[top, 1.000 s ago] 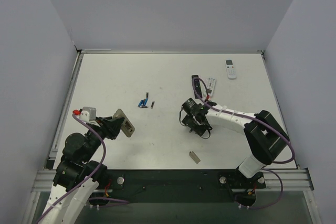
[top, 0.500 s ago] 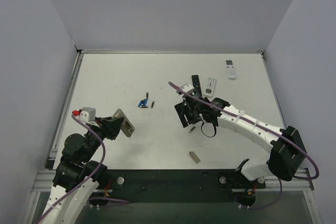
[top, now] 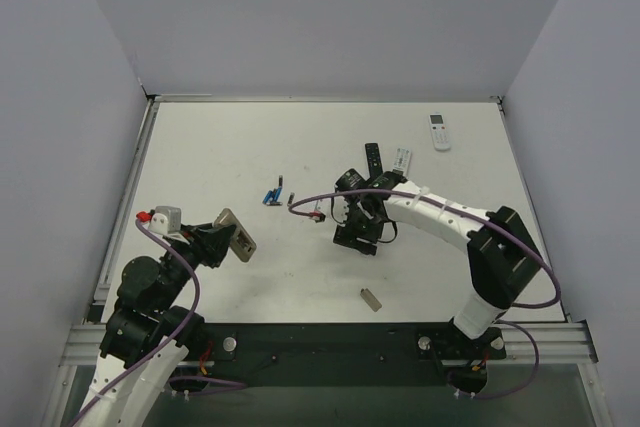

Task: Load the batteries into the remote control
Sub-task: Pick up the battery from the center of the board.

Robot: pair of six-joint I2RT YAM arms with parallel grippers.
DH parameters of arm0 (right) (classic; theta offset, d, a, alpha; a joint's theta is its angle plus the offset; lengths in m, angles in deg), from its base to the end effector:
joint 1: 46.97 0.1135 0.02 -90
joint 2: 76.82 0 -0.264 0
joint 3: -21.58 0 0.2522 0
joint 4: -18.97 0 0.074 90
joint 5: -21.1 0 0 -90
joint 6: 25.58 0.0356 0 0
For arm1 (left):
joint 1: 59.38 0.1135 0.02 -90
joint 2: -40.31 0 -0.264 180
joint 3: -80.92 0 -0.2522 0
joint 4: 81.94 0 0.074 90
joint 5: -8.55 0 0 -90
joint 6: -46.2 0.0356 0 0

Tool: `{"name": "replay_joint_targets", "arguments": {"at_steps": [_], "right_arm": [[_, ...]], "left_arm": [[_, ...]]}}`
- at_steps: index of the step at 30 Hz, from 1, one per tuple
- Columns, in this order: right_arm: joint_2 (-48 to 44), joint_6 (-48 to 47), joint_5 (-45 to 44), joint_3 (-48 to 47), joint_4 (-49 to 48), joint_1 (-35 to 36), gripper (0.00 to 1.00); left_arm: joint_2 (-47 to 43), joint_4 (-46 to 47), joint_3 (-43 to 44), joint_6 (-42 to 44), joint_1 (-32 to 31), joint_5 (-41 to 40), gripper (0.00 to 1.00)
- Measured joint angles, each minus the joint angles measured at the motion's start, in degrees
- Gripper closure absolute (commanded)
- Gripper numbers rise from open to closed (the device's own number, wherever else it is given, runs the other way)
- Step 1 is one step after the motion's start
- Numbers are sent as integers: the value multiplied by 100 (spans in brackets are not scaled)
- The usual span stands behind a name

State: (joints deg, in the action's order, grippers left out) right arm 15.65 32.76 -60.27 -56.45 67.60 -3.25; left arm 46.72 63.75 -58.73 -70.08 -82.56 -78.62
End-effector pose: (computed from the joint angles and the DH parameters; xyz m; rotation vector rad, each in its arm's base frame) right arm 0.2312 0.2285 0.2170 -1.6753 2.0892 0.2683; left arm 0.0696 -0.0317 0.2831 -0.0041 1.6228 -0.7107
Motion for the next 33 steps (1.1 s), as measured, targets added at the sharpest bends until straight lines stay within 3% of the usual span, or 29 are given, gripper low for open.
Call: {"name": "replay_joint_targets", "arguments": {"at_steps": [7, 21, 33], "right_arm": [[909, -560, -20, -400, 247, -20, 46], [1534, -748, -179, -476, 28, -17, 51], [1576, -619, -101, -483, -26, -26, 75]], "left_arm": [[0, -4, 0, 4, 0, -28, 100], [2, -2, 0, 20, -2, -63, 100], [2, -2, 0, 24, -2, -63, 100]]}}
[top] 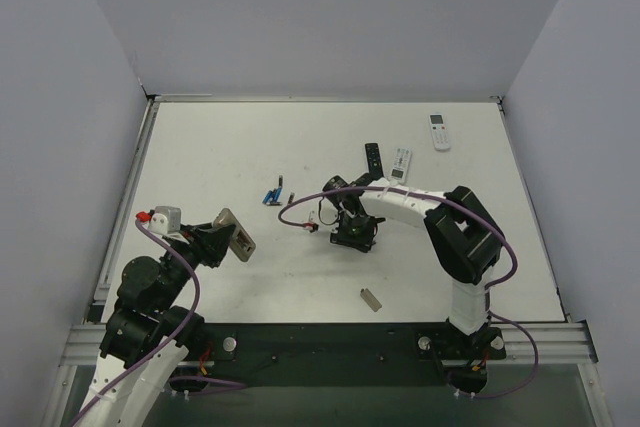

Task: Load the batteries into the remote control
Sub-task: Pick up the battery from the center of the board.

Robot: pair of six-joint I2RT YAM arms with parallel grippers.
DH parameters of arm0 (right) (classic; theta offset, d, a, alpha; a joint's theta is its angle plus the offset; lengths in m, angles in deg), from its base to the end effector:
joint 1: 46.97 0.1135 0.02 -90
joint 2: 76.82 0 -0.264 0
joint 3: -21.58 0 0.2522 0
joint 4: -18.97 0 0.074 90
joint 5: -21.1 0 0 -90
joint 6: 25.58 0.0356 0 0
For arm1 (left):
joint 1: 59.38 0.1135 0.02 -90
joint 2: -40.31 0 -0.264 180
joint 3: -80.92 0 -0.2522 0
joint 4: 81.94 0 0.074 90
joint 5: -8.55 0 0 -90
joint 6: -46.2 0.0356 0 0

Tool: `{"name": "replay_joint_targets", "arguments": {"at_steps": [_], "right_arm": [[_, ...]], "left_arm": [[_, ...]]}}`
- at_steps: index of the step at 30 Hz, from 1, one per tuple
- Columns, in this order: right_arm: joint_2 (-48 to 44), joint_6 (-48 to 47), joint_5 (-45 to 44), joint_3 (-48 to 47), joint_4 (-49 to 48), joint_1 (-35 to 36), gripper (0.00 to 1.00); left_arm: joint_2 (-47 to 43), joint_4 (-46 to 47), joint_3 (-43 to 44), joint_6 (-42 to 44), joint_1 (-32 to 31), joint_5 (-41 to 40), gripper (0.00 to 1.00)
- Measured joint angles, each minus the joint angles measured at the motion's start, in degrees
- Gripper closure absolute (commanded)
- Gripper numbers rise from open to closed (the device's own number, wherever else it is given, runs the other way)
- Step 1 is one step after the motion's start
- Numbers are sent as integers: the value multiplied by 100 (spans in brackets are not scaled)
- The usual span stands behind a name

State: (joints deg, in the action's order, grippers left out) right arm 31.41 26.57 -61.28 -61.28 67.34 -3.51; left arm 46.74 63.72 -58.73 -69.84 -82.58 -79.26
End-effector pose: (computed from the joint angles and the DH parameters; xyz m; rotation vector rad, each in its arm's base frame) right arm 0.2588 0.2518 0.1513 -1.8823 2.1501 0.2100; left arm 0.0698 -0.0314 0.2830 -0.0094 1.6222 -0.6989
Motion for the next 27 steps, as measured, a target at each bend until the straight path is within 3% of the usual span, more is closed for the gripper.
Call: {"name": "replay_joint_targets", "arguments": {"at_steps": [5, 9, 17, 27], "right_arm": [[4, 175, 168, -42, -42, -109, 84], [4, 459, 321, -52, -151, -267, 99], [-264, 1381, 686, 203, -802, -503, 100], [-2264, 3161, 516, 870, -1945, -348, 100]], "left_arm": [[0, 0, 0, -2, 0, 2, 100], [0, 0, 0, -9, 0, 7, 100], [39, 109, -83, -164, 0, 175, 100], [125, 632, -634, -778, 0, 627, 100]]}}
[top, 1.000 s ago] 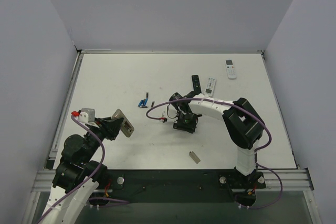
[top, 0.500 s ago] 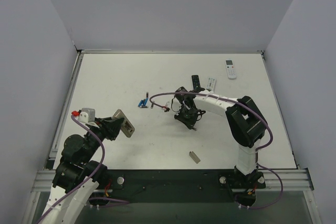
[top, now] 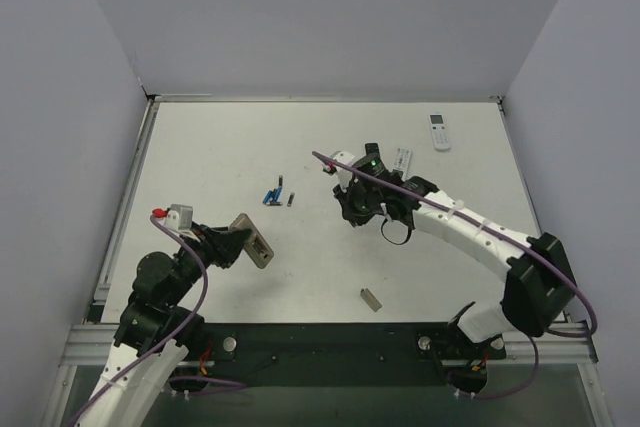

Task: Load the batteries into the remote control
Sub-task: Pick up the battery from the center of the board, then load the battery into the remote control.

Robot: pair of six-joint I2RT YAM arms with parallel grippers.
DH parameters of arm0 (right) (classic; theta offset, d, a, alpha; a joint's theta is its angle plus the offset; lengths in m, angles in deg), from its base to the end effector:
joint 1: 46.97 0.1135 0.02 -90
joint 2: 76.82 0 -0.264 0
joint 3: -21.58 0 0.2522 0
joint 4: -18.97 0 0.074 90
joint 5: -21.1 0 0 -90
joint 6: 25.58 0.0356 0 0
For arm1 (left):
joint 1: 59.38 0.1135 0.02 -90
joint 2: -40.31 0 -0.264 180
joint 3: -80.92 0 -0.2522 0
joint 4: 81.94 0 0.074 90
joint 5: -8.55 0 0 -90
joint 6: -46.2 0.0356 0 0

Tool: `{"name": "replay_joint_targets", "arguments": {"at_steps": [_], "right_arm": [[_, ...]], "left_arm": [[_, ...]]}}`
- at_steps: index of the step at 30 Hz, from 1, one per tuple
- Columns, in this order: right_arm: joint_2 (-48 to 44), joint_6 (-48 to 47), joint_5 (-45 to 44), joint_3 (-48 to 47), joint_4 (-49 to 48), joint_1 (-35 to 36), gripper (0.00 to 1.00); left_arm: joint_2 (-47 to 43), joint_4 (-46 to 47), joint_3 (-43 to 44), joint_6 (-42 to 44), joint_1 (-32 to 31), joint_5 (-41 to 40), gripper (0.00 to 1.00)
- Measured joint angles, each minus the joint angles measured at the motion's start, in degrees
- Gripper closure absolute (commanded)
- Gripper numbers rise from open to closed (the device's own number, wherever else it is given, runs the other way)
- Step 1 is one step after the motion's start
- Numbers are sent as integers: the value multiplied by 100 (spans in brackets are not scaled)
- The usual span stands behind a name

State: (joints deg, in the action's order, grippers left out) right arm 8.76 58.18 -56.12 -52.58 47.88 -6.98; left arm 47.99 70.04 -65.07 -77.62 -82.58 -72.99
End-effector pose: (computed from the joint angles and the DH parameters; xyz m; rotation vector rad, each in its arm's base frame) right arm 0.2476 0.2179 0.2564 -1.0186 2.0810 0.5588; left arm 0.0839 -0.0417 0.2574 -0.0351 1.6728 -0.8819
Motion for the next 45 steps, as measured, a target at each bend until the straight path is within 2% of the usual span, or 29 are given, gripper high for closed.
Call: {"name": "replay_joint_targets", "arguments": {"at_steps": [7, 13, 20, 45], "right_arm": [[-1182, 979, -710, -2, -734, 1169, 100], [-1469, 1596, -1073, 63, -1510, 1862, 100], [-1464, 1764, -1429, 61, -2020, 2712, 100], [-890, 1845, -1665, 50, -2540, 2951, 100]], "left_arm": [[151, 1001, -459, -758, 0, 391, 100], [494, 2055, -896, -1519, 0, 717, 100], [717, 2723, -977, -1952, 0, 903, 100], [739, 3467, -1213, -2448, 0, 1088, 100]]}}
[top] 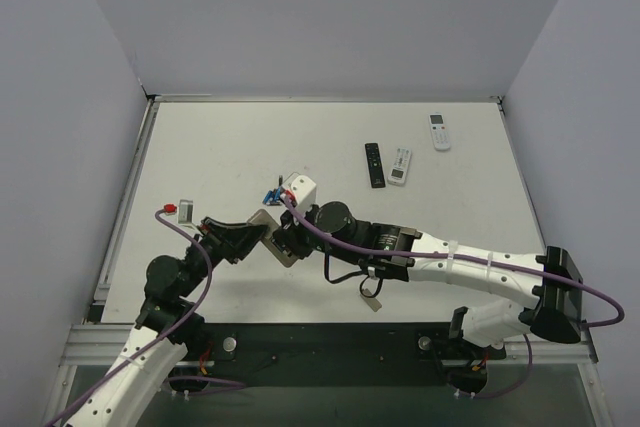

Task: Load the batteries into the remote control
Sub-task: Load the battery into the remote control.

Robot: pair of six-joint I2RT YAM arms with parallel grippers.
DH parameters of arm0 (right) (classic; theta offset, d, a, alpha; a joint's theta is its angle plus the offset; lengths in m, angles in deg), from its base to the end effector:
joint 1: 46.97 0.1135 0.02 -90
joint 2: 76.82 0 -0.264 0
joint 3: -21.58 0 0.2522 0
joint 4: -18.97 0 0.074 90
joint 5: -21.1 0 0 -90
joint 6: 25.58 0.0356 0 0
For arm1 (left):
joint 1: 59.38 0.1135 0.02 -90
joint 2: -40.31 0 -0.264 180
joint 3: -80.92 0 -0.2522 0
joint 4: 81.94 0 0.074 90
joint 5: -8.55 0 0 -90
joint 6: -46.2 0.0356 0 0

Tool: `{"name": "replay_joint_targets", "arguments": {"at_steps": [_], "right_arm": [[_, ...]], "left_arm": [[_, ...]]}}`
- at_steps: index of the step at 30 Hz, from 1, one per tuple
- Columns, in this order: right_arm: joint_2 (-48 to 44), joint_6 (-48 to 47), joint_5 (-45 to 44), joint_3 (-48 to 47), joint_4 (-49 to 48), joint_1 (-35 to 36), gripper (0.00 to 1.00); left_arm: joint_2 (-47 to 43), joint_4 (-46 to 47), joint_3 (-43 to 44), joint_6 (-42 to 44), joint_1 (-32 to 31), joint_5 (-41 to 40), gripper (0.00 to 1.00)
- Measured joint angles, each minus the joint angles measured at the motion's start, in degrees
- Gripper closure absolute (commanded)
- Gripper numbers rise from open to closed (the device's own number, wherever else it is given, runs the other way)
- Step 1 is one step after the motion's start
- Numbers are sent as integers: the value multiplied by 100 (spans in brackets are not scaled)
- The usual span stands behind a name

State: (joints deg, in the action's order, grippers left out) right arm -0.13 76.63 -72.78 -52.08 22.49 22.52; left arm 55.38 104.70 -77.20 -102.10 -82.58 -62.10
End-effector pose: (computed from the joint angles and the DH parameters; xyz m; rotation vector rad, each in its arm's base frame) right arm 0.1143 0.2988 0.3446 -0.8099 1.5957 0.9974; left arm 0.1058 -0.0582 0.2371 -0.1400 1.4923 -1.4012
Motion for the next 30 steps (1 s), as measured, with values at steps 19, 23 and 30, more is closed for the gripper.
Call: {"name": "replay_joint_targets", "arguments": {"at_steps": [19, 23, 30], "right_arm": [[92, -219, -358, -42, 146, 214, 81], [98, -249, -398, -42, 192, 234, 80], [101, -328, -437, -61, 232, 260, 79]], "left_arm": [[-120, 0, -98, -227, 0, -111, 100], [-125, 0, -101, -284, 0, -125, 100], [-125, 2, -107, -372, 0, -136, 100]]}}
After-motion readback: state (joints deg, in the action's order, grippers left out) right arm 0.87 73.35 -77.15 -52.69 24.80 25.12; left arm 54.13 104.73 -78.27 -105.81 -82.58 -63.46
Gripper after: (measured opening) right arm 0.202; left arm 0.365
